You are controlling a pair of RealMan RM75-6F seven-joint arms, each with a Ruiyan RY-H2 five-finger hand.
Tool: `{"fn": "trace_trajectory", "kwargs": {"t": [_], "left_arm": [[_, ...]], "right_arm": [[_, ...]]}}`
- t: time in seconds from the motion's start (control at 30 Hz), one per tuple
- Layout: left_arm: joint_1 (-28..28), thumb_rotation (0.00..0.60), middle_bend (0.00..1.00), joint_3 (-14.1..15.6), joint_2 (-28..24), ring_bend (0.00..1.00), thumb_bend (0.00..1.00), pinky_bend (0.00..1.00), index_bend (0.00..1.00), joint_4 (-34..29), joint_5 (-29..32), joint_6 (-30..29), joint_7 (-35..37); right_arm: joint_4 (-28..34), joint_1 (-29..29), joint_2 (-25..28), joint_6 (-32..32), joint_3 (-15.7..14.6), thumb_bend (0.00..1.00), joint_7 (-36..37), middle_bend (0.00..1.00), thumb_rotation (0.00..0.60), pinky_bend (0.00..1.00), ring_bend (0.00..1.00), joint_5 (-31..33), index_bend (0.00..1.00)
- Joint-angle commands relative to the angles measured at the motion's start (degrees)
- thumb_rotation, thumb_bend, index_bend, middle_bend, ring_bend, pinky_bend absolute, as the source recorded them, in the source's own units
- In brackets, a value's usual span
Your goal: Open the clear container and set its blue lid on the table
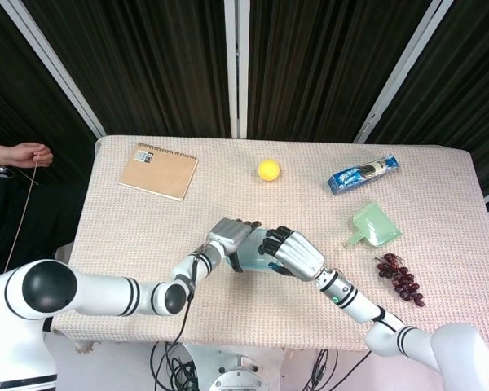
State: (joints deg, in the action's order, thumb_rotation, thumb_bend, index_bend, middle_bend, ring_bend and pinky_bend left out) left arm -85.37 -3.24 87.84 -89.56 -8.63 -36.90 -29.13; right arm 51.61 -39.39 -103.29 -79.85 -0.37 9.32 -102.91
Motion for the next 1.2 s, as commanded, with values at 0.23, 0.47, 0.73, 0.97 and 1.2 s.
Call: {"fn": "trace_trajectory", "kwargs": {"t": [0.23,0.47,0.73,0.97,1.2], "left_arm": [[0.89,0.6,0.09,-0.21,-1.42,0.01,0.0,0.15,0.0,-1.21,-2.66,0.73,3.24],[1.56,0.6,0.02,0.38,-2.14,0.0,0.0,0.08,0.0,-2.77,-4.51,-0.77,4.41],[2.46,0.6,0.01,1.86,-3.79,0.0,0.0,0.07,0.0,-5.03,-6.15,-5.03,3.86],[5.86,0.6,0.0,3.15,-6.78,0.0,0.0,0.05,0.0,-6.08,-7.65,-9.44,4.63],[12.62,0.6,0.0,4.52,-10.67,0.0,0.0,0.05,0.0,-8.05,-12.44,-16.04,7.04]], "right_arm": [[-2.08,0.04,-1.73,-1.85,-0.19,0.64,0.04,0.52,0.6,0.45,0.38,-0.5,0.58],[-4.35,0.2,-3.29,-4.15,-0.33,0.7,0.58,0.54,0.6,0.47,0.41,-1.1,0.72],[-7.69,0.77,-4.89,-7.41,0.21,0.72,1.14,0.56,0.6,0.47,0.42,-0.98,0.81],[-6.77,1.23,-1.96,-6.98,0.3,0.72,-0.36,0.56,0.6,0.47,0.42,-0.05,0.81],[-4.35,2.05,3.64,-0.87,1.99,0.72,-3.53,0.56,0.6,0.46,0.41,5.01,0.8]]}}
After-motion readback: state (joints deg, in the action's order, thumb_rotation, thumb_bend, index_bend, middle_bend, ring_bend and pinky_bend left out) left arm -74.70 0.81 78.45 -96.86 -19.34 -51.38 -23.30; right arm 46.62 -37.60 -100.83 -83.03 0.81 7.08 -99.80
